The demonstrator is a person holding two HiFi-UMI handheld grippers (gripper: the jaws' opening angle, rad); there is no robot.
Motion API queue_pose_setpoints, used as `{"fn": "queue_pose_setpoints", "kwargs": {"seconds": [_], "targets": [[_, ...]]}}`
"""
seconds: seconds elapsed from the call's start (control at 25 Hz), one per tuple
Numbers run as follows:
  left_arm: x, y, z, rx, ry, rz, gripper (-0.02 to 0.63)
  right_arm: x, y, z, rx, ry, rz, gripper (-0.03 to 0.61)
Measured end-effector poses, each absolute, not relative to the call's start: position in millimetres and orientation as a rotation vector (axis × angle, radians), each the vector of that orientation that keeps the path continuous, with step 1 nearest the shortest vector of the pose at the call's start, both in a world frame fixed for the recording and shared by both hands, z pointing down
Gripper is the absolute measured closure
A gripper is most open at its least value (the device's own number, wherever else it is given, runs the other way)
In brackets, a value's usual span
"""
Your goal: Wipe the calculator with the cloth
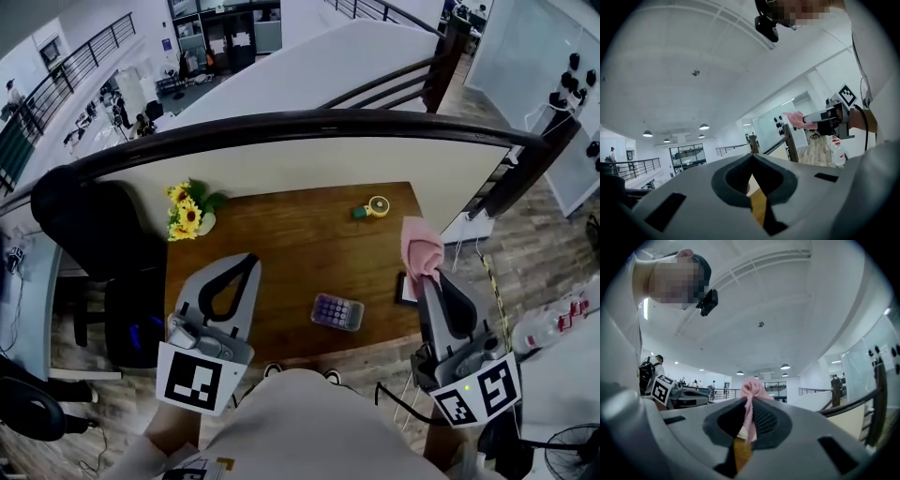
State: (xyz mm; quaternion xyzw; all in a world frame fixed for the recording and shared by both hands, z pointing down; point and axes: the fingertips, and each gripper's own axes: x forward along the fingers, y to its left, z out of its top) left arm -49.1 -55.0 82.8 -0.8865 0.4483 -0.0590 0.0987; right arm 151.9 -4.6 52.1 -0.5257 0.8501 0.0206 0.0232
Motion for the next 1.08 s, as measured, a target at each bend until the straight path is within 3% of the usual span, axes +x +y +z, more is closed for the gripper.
{"fn": "queue_pose_setpoints", "kwargs": {"seconds": [0.32,1.08], "targets": [[-44,-52,102,-2.660,1.325,-0.212,0.611,147,0,93,-1.628,2.728,-0.067,0.548],[-41,-50,99,-2.639,1.341,-0.265,0.611,166,-5,94,-1.662,2.713,-0.068,0.548]]}}
